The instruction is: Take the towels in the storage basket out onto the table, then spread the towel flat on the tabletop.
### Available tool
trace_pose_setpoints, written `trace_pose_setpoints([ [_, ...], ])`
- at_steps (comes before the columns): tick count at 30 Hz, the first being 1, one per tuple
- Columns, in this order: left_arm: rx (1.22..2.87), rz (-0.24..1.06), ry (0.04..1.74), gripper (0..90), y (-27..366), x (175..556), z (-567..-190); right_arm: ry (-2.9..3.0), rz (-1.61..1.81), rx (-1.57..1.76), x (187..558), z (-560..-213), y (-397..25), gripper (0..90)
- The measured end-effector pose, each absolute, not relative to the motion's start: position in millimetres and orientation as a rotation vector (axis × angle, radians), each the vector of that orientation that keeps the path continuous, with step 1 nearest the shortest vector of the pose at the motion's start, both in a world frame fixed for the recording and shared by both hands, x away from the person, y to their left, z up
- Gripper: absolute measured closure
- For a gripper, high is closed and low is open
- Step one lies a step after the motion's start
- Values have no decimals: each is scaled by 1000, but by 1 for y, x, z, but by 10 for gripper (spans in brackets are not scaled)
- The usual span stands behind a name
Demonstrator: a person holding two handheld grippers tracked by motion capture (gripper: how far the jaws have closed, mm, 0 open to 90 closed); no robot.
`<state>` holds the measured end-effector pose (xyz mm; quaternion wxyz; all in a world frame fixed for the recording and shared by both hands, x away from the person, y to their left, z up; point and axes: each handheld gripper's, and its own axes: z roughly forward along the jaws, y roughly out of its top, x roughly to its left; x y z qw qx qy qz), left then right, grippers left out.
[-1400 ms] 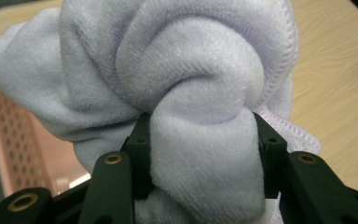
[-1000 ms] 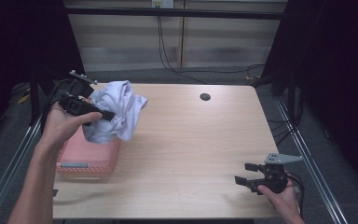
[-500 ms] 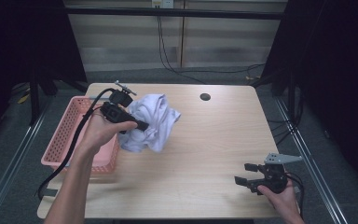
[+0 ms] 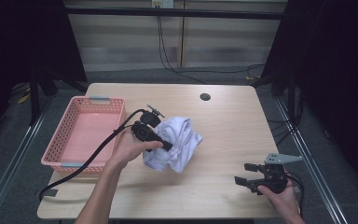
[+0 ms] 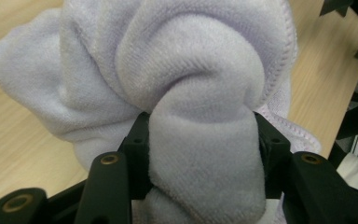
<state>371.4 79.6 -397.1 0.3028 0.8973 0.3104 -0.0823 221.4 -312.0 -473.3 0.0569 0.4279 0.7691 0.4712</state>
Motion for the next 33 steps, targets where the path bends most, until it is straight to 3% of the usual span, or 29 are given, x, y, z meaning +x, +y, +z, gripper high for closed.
trace_pose_setpoints([
  [11,2439,-223,829,436,64,370,-447,2325,1444,1302,224,-473,-308,195],
  [16,2412,-220,835,309,61,369,-452,2333,1445,1294,223,-473,-308,194],
  [19,2386,-126,830,224,64,366,-448,2333,1453,1295,222,-473,-307,193],
  [25,2345,-63,854,200,82,361,-432,2342,1459,1286,223,-473,-305,193],
  [28,2248,-77,841,260,96,348,-421,2339,1455,1285,225,-472,-303,214],
  [33,2259,-60,840,314,117,321,-416,2329,1480,1248,225,-466,-296,273],
])
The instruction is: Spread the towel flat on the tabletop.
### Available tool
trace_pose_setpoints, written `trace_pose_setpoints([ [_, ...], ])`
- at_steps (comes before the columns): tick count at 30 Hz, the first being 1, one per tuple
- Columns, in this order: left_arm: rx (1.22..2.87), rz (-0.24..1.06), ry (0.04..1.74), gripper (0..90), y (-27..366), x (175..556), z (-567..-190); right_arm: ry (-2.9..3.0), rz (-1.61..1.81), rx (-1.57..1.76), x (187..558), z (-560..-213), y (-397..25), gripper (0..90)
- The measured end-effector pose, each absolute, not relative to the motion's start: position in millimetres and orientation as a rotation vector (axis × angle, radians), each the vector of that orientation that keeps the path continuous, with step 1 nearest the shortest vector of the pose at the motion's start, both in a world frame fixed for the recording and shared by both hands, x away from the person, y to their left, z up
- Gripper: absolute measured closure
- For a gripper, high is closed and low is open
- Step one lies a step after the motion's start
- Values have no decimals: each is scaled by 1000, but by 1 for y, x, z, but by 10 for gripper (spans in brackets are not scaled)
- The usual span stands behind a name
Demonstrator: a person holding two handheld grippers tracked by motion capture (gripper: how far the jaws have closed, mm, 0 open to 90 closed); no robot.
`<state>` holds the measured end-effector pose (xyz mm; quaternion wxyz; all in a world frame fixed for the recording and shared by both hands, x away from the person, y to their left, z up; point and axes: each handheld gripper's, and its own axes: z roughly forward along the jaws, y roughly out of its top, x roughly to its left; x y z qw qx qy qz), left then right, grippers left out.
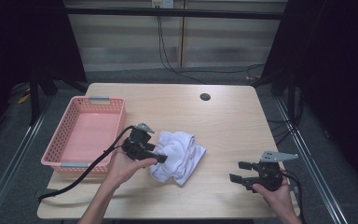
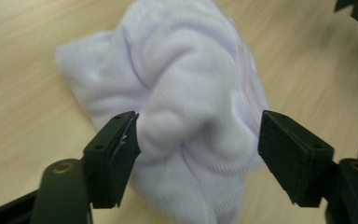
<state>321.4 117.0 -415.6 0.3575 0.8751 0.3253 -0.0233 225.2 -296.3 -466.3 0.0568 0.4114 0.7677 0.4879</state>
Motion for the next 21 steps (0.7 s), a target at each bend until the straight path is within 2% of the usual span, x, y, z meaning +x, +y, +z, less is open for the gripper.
trace_pose_setpoints([
  [2,2249,-56,835,365,125,309,-417,2349,1479,1223,225,-464,-291,275],
  [5,2260,-61,838,371,136,293,-419,2370,1476,1196,228,-463,-282,276],
  [10,2249,-76,823,489,148,269,-422,2410,1482,1147,246,-458,-259,278],
  [14,2182,-123,816,558,143,256,-429,2450,1496,1087,264,-453,-235,356],
  [16,2210,-93,778,572,135,255,-437,2469,1509,1054,274,-453,-222,419],
  [18,2221,-58,781,595,126,261,-442,2490,1510,1041,283,-456,-210,455],
  [21,2193,-78,729,625,113,277,-444,2533,1455,1018,295,-461,-194,521],
])
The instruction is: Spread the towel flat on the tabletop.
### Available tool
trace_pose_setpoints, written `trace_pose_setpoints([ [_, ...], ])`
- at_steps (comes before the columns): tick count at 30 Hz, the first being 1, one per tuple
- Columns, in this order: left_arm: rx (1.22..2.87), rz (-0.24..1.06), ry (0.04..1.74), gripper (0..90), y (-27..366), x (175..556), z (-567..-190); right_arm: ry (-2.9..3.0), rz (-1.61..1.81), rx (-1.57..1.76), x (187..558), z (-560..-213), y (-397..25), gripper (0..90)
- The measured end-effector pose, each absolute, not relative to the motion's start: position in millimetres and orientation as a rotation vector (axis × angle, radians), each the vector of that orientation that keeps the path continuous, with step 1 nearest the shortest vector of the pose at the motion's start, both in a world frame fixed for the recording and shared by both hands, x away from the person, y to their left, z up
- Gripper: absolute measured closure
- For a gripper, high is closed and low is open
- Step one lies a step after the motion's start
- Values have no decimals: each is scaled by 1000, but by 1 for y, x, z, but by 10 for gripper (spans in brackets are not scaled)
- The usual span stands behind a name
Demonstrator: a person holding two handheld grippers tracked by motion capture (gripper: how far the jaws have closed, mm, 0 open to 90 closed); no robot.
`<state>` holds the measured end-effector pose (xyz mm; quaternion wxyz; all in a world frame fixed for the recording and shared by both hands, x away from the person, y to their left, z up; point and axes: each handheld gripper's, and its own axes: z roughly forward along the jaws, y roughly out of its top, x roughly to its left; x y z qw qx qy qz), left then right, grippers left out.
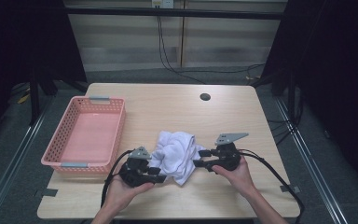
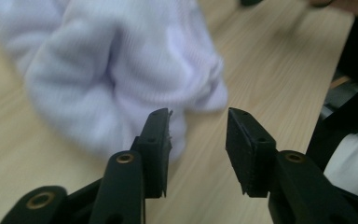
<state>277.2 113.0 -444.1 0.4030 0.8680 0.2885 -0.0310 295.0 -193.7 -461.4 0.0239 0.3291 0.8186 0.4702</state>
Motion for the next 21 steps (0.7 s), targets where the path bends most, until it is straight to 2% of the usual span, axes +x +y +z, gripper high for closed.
trace_pose_setpoints([
  [3,2200,-55,719,631,100,295,-447,2533,1476,992,303,-465,-188,579],
  [5,2186,-69,726,625,95,304,-451,2516,1473,1008,308,-469,-188,573],
  [7,2169,-101,734,565,91,306,-457,2513,1479,999,310,-473,-186,577],
  [10,2210,-52,710,551,84,306,-465,2539,1481,974,311,-478,-180,577],
  [12,2194,-62,739,592,84,308,-467,2558,1450,985,311,-483,-177,565],
  [15,2200,-78,737,749,82,308,-470,2560,1426,980,310,-488,-173,580],
  [21,2137,-128,736,850,89,308,-464,2553,1465,960,307,-484,-175,865],
])
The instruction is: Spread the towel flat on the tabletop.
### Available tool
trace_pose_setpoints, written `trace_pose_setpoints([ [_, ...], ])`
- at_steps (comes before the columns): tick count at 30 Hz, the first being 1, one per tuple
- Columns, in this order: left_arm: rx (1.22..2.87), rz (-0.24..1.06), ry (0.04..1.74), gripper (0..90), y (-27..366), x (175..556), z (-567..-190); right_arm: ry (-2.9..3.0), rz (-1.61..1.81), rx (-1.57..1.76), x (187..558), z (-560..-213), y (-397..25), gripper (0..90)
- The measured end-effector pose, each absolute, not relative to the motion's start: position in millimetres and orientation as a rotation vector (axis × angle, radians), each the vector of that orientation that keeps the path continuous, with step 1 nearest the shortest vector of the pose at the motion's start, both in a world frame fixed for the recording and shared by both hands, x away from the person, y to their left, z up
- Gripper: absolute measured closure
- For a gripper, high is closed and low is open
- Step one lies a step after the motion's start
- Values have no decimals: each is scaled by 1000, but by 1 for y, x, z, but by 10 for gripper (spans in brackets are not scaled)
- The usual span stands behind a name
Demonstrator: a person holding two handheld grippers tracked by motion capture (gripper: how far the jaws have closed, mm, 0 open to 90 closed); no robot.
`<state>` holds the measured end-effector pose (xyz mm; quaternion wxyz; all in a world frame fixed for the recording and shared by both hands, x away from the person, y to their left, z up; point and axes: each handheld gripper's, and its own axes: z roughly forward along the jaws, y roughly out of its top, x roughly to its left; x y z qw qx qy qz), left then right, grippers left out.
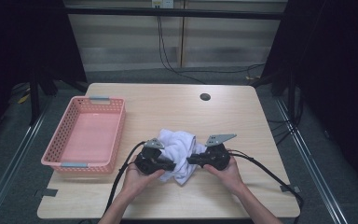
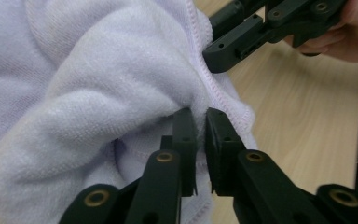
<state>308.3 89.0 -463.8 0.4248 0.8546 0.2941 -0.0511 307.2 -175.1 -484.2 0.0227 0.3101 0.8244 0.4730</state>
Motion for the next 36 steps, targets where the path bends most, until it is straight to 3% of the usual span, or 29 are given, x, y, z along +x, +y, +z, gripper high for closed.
trace_pose_setpoints([
  [15,1976,-43,782,888,130,313,-430,2450,1497,928,289,-443,-208,889],
  [27,1881,72,878,891,170,316,-402,2256,1526,1057,277,-412,-291,887],
  [32,1887,87,969,892,178,317,-411,2171,1481,1122,270,-403,-325,888],
  [36,1899,85,1063,892,183,318,-434,2117,1332,1233,267,-416,-353,888],
])
